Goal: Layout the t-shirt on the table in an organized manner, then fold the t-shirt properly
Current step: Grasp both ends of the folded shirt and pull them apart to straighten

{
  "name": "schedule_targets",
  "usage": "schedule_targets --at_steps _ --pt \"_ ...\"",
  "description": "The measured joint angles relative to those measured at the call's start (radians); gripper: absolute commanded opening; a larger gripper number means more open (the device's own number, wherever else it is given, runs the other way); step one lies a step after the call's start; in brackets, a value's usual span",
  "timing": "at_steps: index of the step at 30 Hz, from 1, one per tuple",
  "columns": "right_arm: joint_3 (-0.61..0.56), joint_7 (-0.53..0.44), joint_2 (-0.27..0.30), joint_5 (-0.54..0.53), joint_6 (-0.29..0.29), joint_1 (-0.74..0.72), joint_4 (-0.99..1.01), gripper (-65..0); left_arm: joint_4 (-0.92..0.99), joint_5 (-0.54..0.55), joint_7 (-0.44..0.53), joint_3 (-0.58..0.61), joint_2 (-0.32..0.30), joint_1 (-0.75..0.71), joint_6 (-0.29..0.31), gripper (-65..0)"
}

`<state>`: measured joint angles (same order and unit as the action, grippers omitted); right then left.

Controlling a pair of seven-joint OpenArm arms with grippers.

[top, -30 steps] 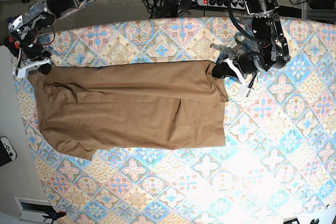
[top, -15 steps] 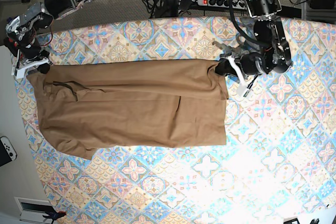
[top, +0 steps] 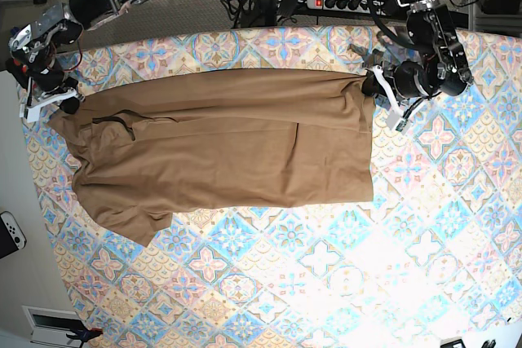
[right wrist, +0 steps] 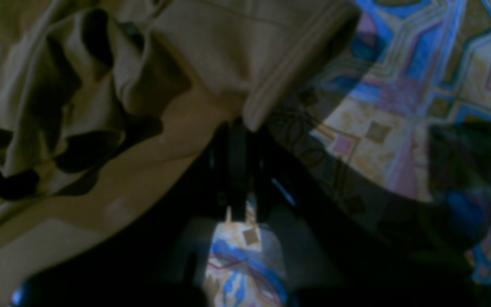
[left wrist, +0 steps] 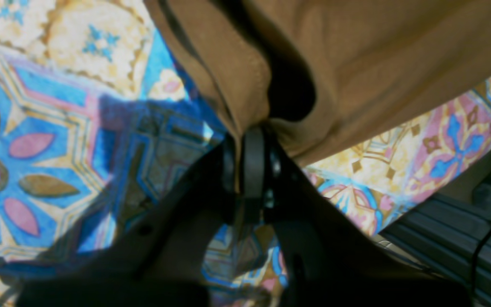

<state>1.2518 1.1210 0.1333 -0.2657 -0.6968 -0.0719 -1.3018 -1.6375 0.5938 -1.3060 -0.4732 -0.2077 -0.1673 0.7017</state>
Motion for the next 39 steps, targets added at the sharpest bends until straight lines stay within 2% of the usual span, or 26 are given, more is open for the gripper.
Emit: schedule_targets --at_steps 11,14,17,21,30,31,33,35,39 --pt "-0.003 -0.026 0.0 -0.049 -0.014 0.081 -0.016 -65.0 -0.09 -0.033 0.0 0.0 -0.003 -0.086 -0.001 -65.0" --pt "-0.003 0.01 -0.007 -0.032 -0.011 0.093 -0.069 -65.0 -0.091 -0.034 0.003 0.002 -0.003 -0.092 -0.001 -65.0" --pt "-0.004 0.099 -0.013 0.009 -0.003 0.1 -0.154 -65.0 -0.097 -0.043 0.006 0.031 -0.008 -0.096 -0.001 -65.0" --pt "-0.003 0.107 -0.012 0.002 -0.006 0.144 -0.218 -65.0 -0.098 -0.025 0.024 0.033 -0.008 -0.122 -0.001 -65.0" --pt "-0.004 0.11 -0.012 0.008 -0.003 0.141 -0.217 -65.0 -0.099 -0.024 0.019 0.034 -0.008 -0.122 -0.001 -65.0" --pt "-0.004 0.11 -0.012 0.008 -0.003 0.141 -0.217 -65.0 -0.099 -0.028 0.019 0.034 -0.008 -0.121 -0.001 -61.6" --pt "-0.004 0.11 -0.012 0.008 -0.003 0.141 -0.217 -57.9 -0.099 -0.031 0.017 0.034 -0.008 -0.122 0.003 -53.6" --pt "-0.004 0.109 -0.011 0.008 -0.003 0.142 -0.217 -50.6 -0.105 -0.022 0.025 0.034 -0.005 -0.135 0.003 -49.2" --pt "-0.004 0.106 -0.012 0.012 -0.002 0.147 -0.222 -40.2 -0.163 -0.075 0.006 0.034 -0.003 -0.153 0.001 -49.4"
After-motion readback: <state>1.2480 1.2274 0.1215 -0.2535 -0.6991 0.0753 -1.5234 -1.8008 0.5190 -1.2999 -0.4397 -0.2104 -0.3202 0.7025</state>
